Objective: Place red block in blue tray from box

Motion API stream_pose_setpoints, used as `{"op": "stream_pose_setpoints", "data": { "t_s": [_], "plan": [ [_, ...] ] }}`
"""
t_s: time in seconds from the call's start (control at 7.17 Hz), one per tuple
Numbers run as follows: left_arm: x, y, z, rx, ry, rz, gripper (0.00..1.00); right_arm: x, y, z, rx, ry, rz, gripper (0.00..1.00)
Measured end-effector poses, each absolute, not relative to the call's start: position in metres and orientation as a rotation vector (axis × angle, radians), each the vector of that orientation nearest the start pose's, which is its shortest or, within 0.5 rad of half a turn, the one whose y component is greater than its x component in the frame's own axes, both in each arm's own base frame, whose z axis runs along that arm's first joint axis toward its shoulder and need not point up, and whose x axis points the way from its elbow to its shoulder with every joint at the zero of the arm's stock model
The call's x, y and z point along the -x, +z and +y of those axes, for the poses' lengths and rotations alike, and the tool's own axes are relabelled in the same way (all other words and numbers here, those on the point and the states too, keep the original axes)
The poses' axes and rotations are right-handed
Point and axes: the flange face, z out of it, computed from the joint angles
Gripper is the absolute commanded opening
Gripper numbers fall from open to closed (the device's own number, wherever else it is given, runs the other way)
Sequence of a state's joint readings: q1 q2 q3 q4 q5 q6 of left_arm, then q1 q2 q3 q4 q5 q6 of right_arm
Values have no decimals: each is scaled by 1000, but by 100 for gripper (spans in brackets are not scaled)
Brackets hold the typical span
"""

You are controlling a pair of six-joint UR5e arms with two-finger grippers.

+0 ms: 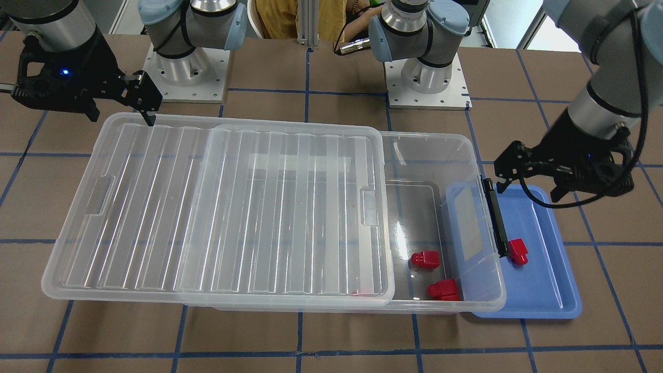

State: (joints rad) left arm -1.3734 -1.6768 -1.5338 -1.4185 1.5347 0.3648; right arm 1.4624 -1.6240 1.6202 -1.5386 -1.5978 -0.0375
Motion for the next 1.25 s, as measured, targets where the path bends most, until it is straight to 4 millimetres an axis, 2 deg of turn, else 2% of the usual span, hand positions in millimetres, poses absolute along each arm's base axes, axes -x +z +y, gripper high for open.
{"op": "stream_pose_setpoints", "data": {
  "t_s": [0.14,0.28,0.42,0.56,0.84,0.98,1.25],
  "plan": [
    [68,487,-545,-261,-149,3130,100,-67,479,-490,-141,32,3179,100],
    [97,500,-527,-274,-128,3109,100,-49,468,-502,-169,39,3185,100],
    [116,510,-512,-299,-102,3087,100,-24,459,-512,-169,49,3186,100],
    [129,512,-503,-307,-81,3076,100,10,450,-519,-138,66,3184,100],
    [138,519,-496,-289,-95,3083,100,72,426,-531,-93,96,3174,100],
    [130,527,-497,-262,-118,3087,100,91,417,-534,-59,101,3173,100],
    [114,536,-501,-203,-145,3112,100,104,389,-531,-25,147,3156,100]
  ]
}}
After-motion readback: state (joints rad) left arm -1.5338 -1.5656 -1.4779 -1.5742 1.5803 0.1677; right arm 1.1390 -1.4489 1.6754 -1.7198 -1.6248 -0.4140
